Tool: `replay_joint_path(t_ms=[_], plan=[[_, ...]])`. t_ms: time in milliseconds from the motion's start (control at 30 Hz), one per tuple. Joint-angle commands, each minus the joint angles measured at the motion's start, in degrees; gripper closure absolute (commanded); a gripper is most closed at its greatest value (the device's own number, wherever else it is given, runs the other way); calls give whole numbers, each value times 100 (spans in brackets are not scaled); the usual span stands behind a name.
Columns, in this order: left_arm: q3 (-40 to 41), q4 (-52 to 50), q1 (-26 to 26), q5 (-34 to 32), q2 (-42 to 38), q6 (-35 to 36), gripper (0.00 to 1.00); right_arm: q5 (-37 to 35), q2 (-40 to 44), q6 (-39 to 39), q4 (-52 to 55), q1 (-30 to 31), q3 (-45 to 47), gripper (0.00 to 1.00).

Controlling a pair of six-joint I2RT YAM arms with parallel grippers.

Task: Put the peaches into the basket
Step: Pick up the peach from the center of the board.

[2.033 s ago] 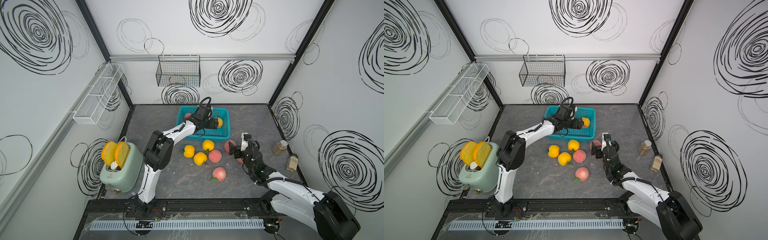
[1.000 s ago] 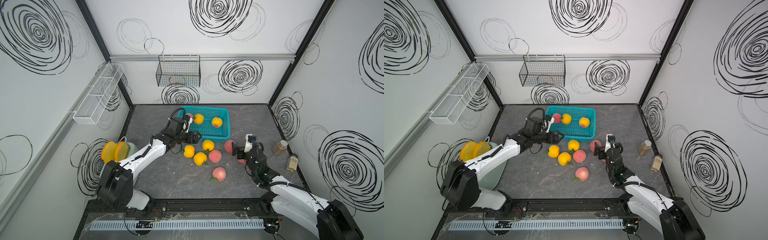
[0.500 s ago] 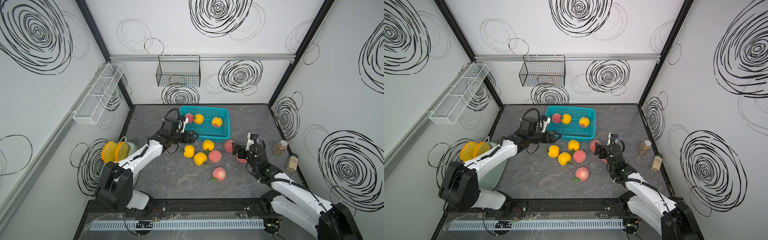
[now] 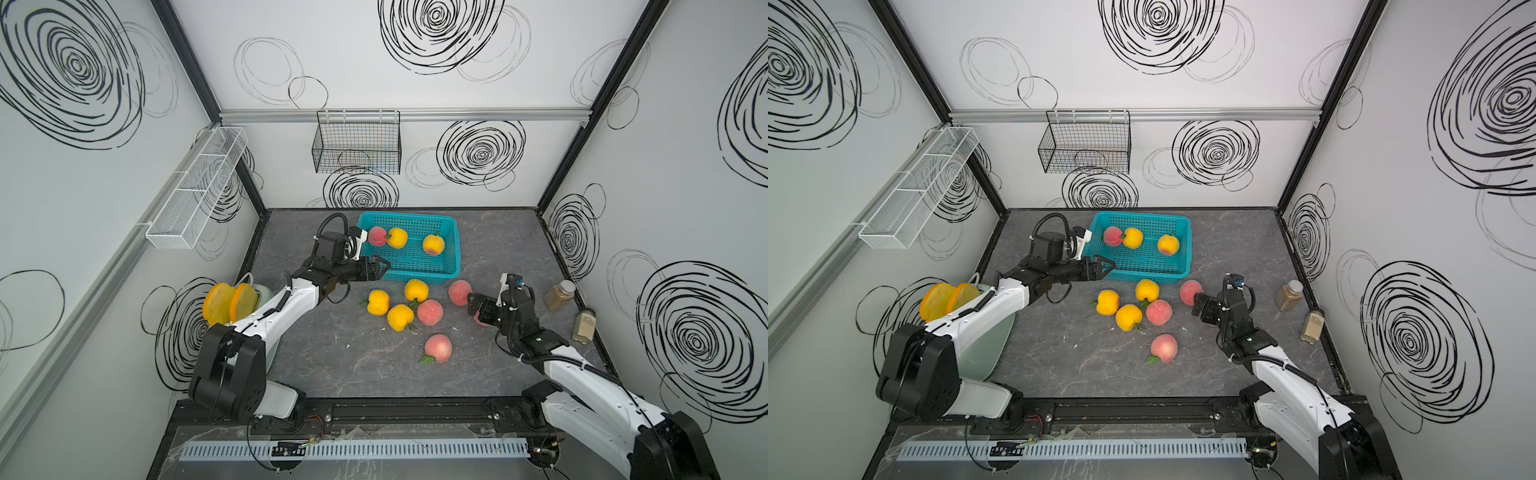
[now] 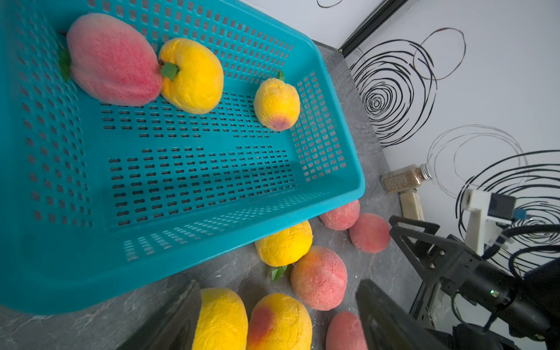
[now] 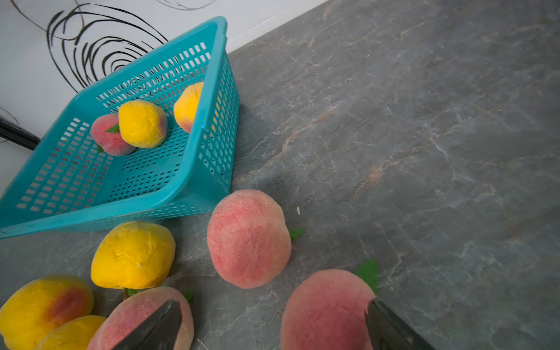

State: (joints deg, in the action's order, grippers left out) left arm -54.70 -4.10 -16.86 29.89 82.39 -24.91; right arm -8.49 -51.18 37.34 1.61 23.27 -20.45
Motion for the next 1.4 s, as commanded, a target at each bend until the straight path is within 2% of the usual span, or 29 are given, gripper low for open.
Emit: replay_joint_path(t_ms=[0, 133, 333, 467, 500, 533, 567, 600, 633, 667, 800, 1033, 1233, 1367], plan=[[107, 355, 104, 191, -13, -147, 16, -200, 2, 555, 686, -33, 59, 1], [139, 439, 166, 278, 36, -229, 16, -378, -9, 634, 851, -136, 50, 1], [161, 488, 219, 327, 33, -280, 16, 203, -454, 621, 618, -261, 14, 1], [170, 484, 231, 316, 6, -269, 16, 449, -738, 612, 429, -261, 23, 6], [168, 480, 228, 324, 5, -272, 16, 488, -769, 616, 419, -264, 15, 10], [166, 471, 228, 324, -3, -270, 16, 552, -767, 588, 402, -263, 2, 24], [161, 473, 228, 325, -1, -271, 16, 611, -729, 536, 369, -267, 1, 43], [159, 471, 235, 324, -17, -266, 16, 634, -638, 511, 367, -261, -20, 70], [161, 471, 236, 316, -21, -264, 16, 603, -517, 519, 388, -261, -32, 87], [159, 471, 240, 316, -21, -261, 16, 550, -391, 528, 398, -263, -32, 90], [162, 480, 254, 329, -16, -278, 16, 390, 18, 464, 568, -271, -187, 90], [165, 498, 283, 334, -21, -287, 16, 300, -21, 63, 848, -263, -927, 90], [165, 506, 314, 334, -37, -295, 16, 438, -723, -362, 570, -261, -1895, 90], [161, 490, 357, 355, -52, -300, 15, 846, -1612, -618, 319, -206, -2658, 89]])
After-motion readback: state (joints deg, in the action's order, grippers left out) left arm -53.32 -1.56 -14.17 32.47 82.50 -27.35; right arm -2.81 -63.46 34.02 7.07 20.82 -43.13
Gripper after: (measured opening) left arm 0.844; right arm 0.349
